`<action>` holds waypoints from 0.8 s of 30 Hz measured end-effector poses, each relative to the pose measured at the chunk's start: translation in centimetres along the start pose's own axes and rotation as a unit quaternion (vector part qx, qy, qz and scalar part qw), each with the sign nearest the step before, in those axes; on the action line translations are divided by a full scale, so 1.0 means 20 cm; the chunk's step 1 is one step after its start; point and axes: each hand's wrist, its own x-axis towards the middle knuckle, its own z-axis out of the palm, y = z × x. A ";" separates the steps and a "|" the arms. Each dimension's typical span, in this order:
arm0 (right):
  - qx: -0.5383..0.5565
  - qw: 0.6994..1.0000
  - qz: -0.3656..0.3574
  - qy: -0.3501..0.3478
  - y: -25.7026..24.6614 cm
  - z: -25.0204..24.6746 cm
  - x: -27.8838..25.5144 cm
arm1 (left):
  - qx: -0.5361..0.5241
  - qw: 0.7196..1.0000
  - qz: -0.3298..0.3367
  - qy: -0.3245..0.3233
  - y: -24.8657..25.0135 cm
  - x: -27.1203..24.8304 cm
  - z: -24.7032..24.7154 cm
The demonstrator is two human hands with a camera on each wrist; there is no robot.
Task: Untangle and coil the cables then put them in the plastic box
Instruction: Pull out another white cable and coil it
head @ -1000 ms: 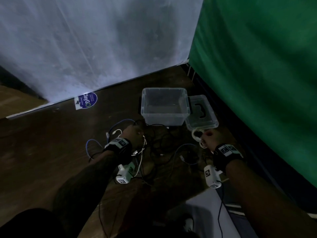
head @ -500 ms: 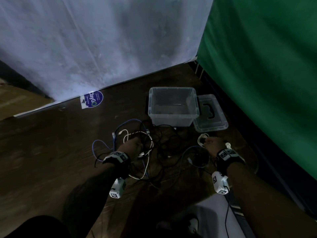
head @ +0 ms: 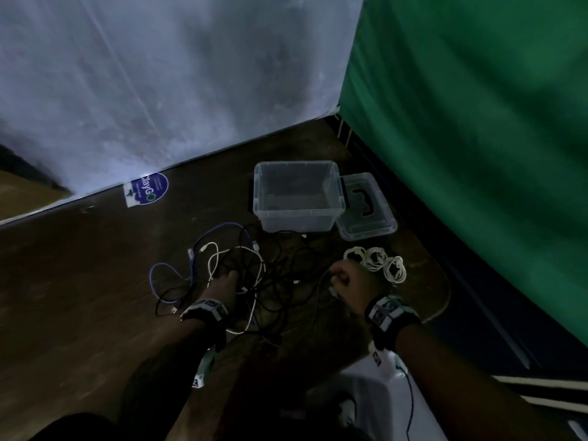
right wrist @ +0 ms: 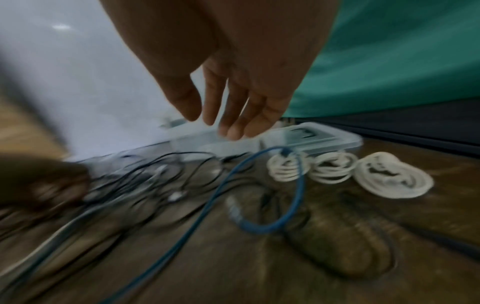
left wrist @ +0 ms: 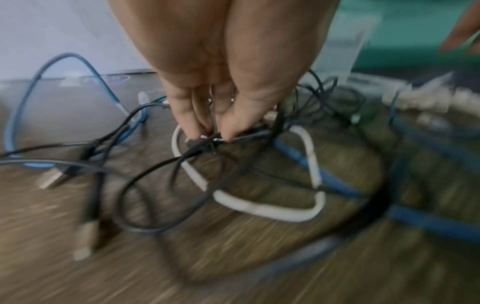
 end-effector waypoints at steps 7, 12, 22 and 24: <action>-0.100 0.976 -0.002 -0.195 -0.05 0.28 -0.18 | 0.059 0.998 -0.002 -0.001 -0.06 -0.06 -0.02; -0.094 0.978 -0.010 -0.188 -0.07 0.31 -0.21 | -0.068 0.994 0.080 0.023 -0.06 -0.11 -0.17; 0.086 0.987 -0.134 -0.004 -0.66 0.00 0.03 | -0.293 0.923 0.226 0.107 0.19 -0.34 -0.57; 0.114 0.980 -0.138 -0.087 -0.75 -0.04 0.05 | -0.348 0.906 0.226 0.088 0.24 -0.37 -0.63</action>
